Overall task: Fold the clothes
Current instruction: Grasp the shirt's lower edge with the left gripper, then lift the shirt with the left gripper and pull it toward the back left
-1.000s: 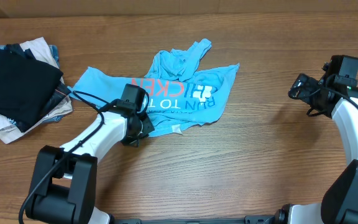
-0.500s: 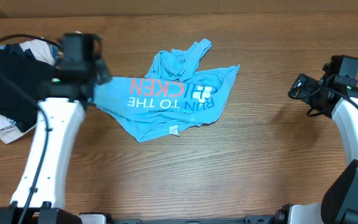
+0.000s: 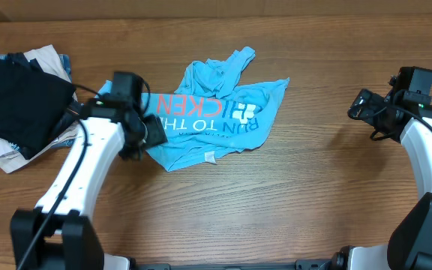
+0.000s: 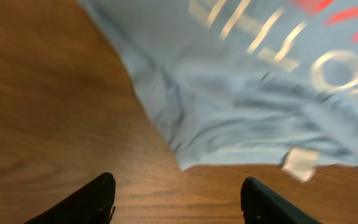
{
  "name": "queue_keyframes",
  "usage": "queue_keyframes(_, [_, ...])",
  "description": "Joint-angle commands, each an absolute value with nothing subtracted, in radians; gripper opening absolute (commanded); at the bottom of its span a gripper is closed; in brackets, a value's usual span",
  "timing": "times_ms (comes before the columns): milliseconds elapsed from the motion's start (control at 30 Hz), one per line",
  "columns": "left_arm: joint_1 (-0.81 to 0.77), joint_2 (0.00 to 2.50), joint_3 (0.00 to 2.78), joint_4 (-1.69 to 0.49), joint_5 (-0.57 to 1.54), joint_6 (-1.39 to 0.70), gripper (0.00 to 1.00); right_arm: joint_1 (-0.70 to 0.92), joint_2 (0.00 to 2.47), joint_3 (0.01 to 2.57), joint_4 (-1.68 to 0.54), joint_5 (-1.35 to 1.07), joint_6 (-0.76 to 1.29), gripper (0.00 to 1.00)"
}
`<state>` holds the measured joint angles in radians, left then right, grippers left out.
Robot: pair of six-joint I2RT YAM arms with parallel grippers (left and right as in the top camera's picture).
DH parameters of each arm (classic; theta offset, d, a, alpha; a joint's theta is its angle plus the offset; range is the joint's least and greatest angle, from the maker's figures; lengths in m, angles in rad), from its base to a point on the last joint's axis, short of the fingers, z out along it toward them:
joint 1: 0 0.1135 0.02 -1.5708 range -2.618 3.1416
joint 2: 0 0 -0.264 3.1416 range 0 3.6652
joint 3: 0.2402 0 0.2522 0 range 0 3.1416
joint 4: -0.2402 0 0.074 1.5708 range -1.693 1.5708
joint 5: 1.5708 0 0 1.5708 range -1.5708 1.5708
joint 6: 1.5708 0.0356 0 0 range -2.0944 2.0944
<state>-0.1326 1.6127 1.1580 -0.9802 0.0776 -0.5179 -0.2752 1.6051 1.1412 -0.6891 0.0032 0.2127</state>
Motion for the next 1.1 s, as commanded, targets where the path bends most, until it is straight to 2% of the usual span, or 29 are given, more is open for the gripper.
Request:
queue_keyframes(0, [-0.146,1.65,1.111,-0.975,0.105,-0.584,0.71,-0.278,1.576,1.163,-0.683,-0.003,0.218,1.0])
queue_keyframes(300, [-0.151,1.78,1.073,-0.894,0.263,-0.585,0.72,-0.278,1.576,1.163,-0.684,-0.003,0.218,1.0])
queue_keyframes(500, [-0.159,1.872,1.073,-0.876,0.263,-0.584,0.7,-0.278,1.576,1.163,-0.685,-0.003,0.218,1.0])
queue_keyframes(533, [-0.159,1.88,1.073,-0.874,0.261,-0.584,0.67,-0.278,1.576,1.163,-0.685,-0.003,0.218,1.0])
queue_keyframes(600, [-0.158,1.885,1.073,-0.848,0.237,-0.576,0.47,-0.278,1.576,1.163,-0.684,-0.003,0.218,1.0])
queue_keyframes(667, [-0.158,1.885,1.079,-0.807,0.216,-0.556,0.15,-0.278,1.576,1.163,-0.684,-0.003,0.218,1.0])
queue_keyframes(700, [-0.158,1.885,1.089,-0.792,0.204,-0.545,0.05,-0.278,1.576,1.163,-0.685,-0.003,0.218,1.0])
queue_keyframes(833, [-0.134,1.879,1.227,-0.804,0.133,-0.449,0.04,-0.278,1.576,1.163,-0.686,-0.003,0.218,1.0])
queue_keyframes(1067, [-0.059,1.876,1.733,-0.909,-0.034,-0.315,0.04,-0.278,1.576,1.163,-0.686,-0.002,0.218,1.0])
